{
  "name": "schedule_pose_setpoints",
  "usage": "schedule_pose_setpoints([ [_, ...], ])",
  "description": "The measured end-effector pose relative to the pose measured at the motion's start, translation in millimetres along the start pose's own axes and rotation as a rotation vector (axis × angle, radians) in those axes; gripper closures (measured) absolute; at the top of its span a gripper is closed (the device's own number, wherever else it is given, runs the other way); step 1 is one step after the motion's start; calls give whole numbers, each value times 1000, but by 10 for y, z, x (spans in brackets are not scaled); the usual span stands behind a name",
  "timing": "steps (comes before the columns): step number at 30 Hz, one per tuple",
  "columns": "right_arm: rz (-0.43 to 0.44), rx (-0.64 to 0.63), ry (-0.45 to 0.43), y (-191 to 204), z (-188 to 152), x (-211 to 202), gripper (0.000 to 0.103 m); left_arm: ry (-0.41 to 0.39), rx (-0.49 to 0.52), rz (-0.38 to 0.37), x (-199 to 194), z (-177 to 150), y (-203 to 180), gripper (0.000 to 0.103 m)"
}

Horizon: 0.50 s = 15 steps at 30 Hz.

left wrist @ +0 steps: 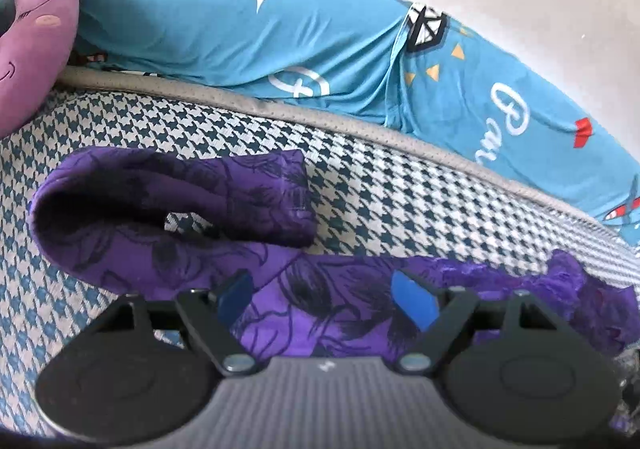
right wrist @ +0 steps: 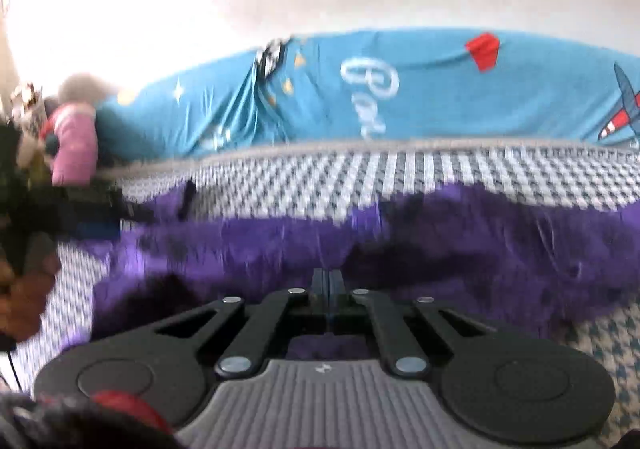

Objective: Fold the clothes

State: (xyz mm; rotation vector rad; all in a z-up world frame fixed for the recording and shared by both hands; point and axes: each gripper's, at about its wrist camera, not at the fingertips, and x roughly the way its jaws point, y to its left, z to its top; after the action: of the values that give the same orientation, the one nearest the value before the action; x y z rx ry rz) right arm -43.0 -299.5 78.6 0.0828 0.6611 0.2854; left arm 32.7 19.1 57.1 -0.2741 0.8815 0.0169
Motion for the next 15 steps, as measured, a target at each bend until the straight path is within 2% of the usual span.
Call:
schedule_pose_setpoints([
  [3,-44,10,-17,-12,69,141,90,22,-14,11,61,1,9,22],
  [5,-83,16,-23,-49,106,266,78,37,-20,21,100,9,20,21],
  [6,-99,21,-24,-67,116,323,68,40,-20,23,116,15,22,21],
  [7,-112,22,-24,-74,121,376,65,42,-20,23,132,24,22,21],
  [15,-220,6,0,-186,102,679,60,53,-26,-2,237,117,28,19],
])
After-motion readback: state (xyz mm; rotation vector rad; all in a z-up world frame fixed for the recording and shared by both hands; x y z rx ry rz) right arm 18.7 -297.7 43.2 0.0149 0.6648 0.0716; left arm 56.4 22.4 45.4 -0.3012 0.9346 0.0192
